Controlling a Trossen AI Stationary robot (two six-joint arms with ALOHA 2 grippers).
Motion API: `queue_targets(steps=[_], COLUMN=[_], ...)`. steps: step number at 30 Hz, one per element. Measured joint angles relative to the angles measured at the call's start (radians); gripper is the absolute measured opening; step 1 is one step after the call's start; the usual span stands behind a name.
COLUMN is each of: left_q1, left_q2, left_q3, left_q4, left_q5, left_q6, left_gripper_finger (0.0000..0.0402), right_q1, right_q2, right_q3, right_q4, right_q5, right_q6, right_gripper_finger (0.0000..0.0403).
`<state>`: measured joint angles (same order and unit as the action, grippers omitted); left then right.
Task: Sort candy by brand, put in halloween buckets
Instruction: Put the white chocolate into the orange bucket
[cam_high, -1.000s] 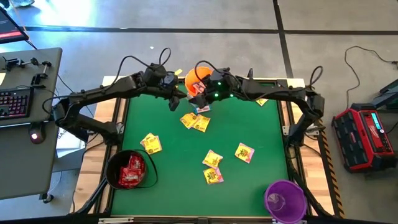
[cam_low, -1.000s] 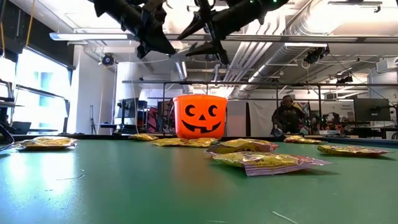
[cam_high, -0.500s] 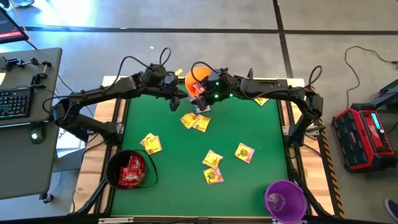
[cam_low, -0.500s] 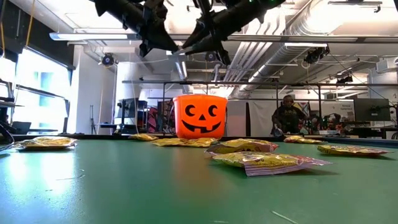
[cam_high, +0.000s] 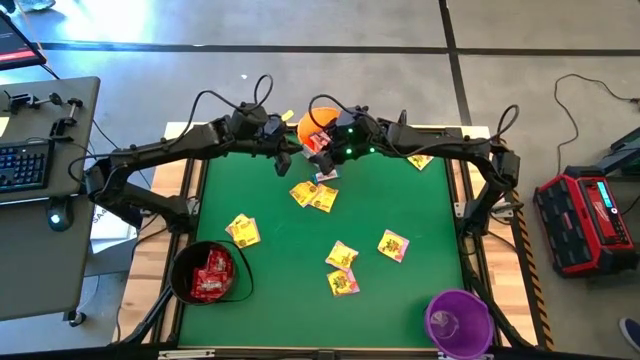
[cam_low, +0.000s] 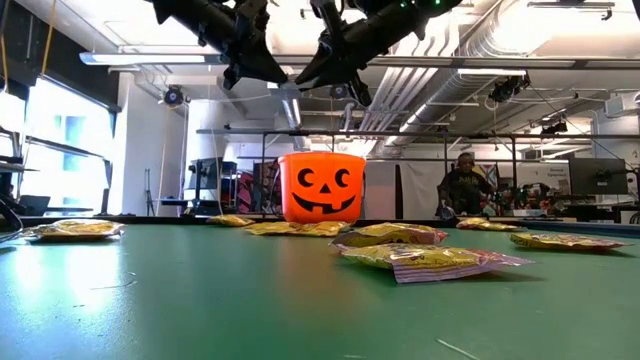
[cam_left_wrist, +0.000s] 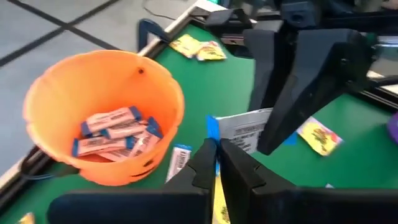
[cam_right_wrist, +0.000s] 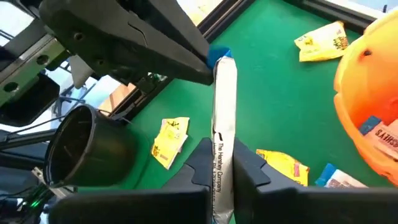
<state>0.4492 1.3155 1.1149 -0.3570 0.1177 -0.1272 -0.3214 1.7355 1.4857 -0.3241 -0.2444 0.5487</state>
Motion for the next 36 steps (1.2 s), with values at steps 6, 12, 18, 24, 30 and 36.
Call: queue_targets(steps=[6, 12, 18, 24, 30, 36], left_q1=[0.001, 0.000, 0.001, -0.001, -0.013, -0.025], left_q2=[0.000, 0.001, 0.001, 0.002, 0.002, 0.002], left_q3=[0.000, 0.000, 0.000, 0.000, -0.001, -0.001], left_q4=[0.033, 0.097, 0.161, 0.148, 0.145, 0.145], left_q5=[-0.052, -0.052, -0.051, -0.048, -0.045, -0.042], left_q6=[-0.019, -0.031, -0.055, -0.055, -0.055, -0.055], left_gripper_finger=[0.0060, 0.0110, 0.0119, 0.0115, 0.0115, 0.0114], right_q1=[-0.051, -0.137, -0.203, -0.209, -0.219, -0.222], right_q2=[-0.001, 0.015, 0.094, 0.133, 0.133, 0.217], right_q3=[0.000, 0.000, 0.000, -0.001, 0.022, 0.217], right_q4=[-0.037, -0.075, -0.098, -0.104, -0.085, -0.258], right_q5=[0.062, 0.132, 0.132, 0.170, 0.216, 0.239], right_q6=[0.009, -0.008, -0.032, -0.045, -0.055, -0.153], right_gripper_finger=[0.0007, 0.0007, 0.0007, 0.0007, 0.0007, 0.0007])
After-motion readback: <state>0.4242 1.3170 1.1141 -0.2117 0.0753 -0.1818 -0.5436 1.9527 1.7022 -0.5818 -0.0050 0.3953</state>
